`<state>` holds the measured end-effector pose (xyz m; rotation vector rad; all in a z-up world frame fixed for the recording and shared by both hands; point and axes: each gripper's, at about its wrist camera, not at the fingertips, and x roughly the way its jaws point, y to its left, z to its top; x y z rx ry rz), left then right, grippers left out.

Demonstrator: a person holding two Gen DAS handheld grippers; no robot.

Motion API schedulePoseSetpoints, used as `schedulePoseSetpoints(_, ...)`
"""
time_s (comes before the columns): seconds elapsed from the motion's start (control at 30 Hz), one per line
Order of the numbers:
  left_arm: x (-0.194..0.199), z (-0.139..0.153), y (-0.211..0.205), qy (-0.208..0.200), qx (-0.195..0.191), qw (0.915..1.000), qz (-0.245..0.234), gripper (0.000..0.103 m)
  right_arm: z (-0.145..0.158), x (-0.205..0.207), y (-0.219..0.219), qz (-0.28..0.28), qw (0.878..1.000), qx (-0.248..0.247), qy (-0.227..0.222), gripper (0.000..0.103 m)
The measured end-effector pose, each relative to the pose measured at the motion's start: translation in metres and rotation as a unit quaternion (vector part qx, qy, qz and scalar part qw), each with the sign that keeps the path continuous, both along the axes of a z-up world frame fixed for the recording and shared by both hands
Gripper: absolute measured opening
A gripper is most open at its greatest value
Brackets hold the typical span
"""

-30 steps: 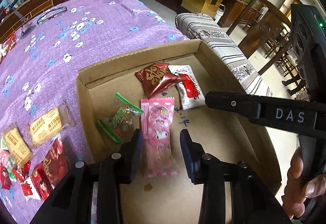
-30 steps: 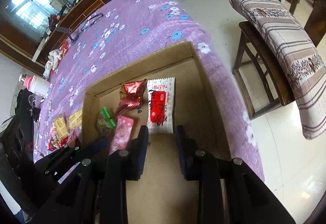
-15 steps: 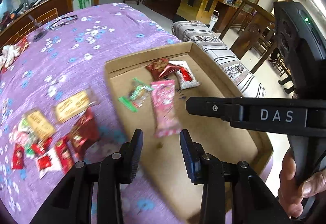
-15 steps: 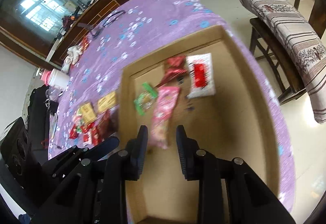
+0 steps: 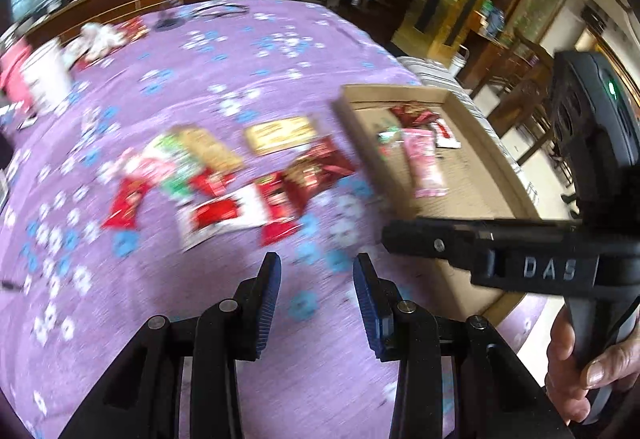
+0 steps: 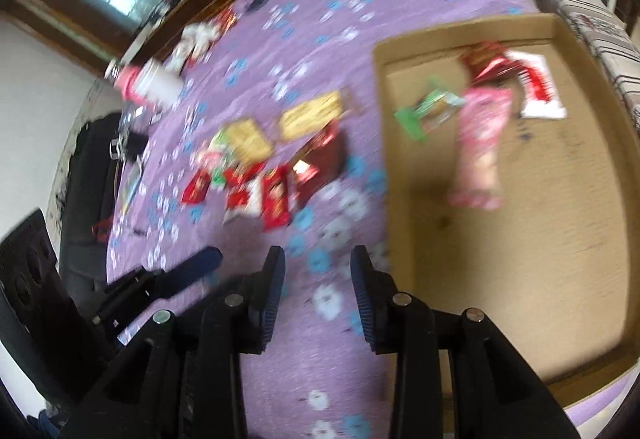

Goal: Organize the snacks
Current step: 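Move both open grippers back over the snack pile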

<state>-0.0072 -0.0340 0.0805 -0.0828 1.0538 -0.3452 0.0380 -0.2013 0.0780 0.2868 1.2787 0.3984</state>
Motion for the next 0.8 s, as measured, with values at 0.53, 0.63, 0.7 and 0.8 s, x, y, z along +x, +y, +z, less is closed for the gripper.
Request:
schedulePoseSetpoints(0.53, 0.025, -0.011, 0.121, 0.01, -0.01, 0.9923, 0.123, 0.044, -0.036, -0.018, 0.046, 0.039, 0.997, -0.048, 0.045, 0.037)
schedulePoseSetpoints(0.63, 0.044, -0.019, 0.122, 0.02, 0.001, 0.9926, 0.119, 0.046, -0.035, -0.018, 0.042, 0.032, 0.997, -0.049, 0.044, 0.037)
schedulePoseSetpoints(0.7, 0.055, -0.026, 0.121, 0.026, 0.004, 0.993, 0.116, 0.046, -0.033, -0.018, 0.038, 0.028, 0.997, -0.051, 0.041, 0.037)
schedulePoseSetpoints(0.8, 0.073, -0.037, 0.115, 0.037, 0.018, 0.9926, 0.115, 0.046, -0.029, -0.018, 0.032, 0.023, 0.998, -0.052, 0.035, 0.037)
